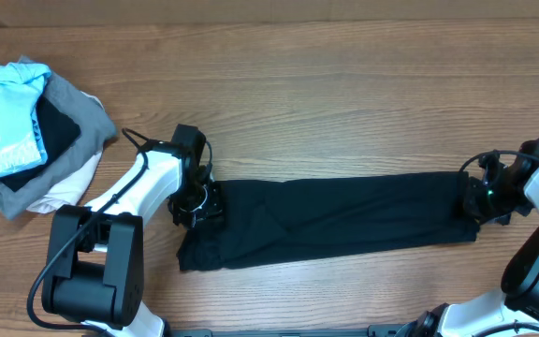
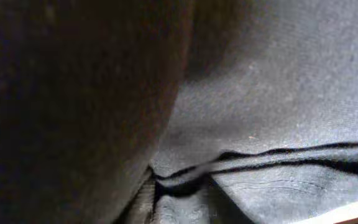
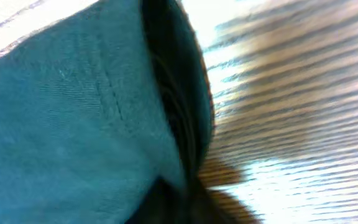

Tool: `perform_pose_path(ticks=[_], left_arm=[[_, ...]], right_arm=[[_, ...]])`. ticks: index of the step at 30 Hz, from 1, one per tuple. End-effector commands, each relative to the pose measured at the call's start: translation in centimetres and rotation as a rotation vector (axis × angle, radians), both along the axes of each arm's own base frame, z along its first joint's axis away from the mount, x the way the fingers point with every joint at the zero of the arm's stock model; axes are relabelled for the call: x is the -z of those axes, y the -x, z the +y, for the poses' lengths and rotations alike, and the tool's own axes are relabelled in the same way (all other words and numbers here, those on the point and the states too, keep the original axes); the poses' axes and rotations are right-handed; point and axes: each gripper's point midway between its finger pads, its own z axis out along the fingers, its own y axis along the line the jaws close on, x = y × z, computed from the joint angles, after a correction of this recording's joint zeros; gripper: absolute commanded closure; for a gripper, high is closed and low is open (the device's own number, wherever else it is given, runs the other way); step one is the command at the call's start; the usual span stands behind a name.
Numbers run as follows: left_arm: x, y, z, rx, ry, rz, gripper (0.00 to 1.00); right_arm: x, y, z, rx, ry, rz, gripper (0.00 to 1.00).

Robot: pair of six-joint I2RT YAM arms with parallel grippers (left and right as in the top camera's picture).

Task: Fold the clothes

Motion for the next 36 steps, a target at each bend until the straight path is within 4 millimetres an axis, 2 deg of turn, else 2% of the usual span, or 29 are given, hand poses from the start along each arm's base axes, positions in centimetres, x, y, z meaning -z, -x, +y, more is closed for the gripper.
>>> perform_pose_path(ticks=[1,4,7,8,9,10,11,13,15,17,18,28,34,36], left_arm=[[-0.9,-0.6,0.1,-0.007,-0.002,-0.030,0.75],[-2.6,-2.6,0.2,-0.013,0.014,-0.080,0.73],[-4.3,-4.3,0.4,-0.017,0.022,-0.120,0.67],[-4.8,-4.7,0.5,-0.023,0.023,-0.132,0.65],[-5.0,-4.9,0.5,-0.025,0.023,-0.134,0.63],[-5.6,-5.5,0.7,-0.033,0.025,-0.150,0.60],[-6.0,-5.9,0.7,-0.037,0.029,-0.163,0.55],[-6.3,-6.3,0.6,-0.038,0.038,-0.173,0.53],[-6.3,-6.3,0.4,-0.040,0.048,-0.171,0.52],[-6.3,-6.1,0.4,-0.039,0.047,-0.164,0.52],[-6.3,-6.0,0.4,-0.039,0.047,-0.161,0.52],[-6.3,-5.6,0.4,-0.037,0.044,-0.144,0.50],[-6.3,-5.5,0.5,-0.039,0.043,-0.141,0.48],[-6.3,-5.5,0.5,-0.039,0.043,-0.141,0.48]], right_arm=[[0.0,-0.3,0.2,0.028,-0.018,0.003,0.96],[-1.7,-1.4,-0.5,0.049,-0.011,-0.009,0.96],[-5.1,-3.0,-1.2,0.079,-0.011,-0.018,0.96],[-6.7,-3.5,-1.0,0.081,-0.027,-0.016,0.96],[-7.3,-3.6,-0.8,0.080,-0.034,-0.015,0.96],[-9.1,-4.0,-0.1,0.063,-0.051,-0.010,0.96],[-10.0,-4.0,0.5,0.050,-0.055,-0.001,0.96],[-11.3,-3.9,2.5,-0.001,-0.066,0.024,0.96],[-11.7,-3.5,4.3,-0.049,-0.076,0.050,0.96],[-11.7,-2.8,7.4,-0.134,-0.093,0.103,0.96],[-11.8,-2.7,8.0,-0.151,-0.094,0.113,0.96],[-11.7,-1.5,18.3,-0.362,-0.053,0.202,0.96],[-10.7,-0.4,23.4,-0.435,-0.032,0.209,0.96],[-10.2,-0.3,24.4,-0.447,-0.029,0.201,0.96]])
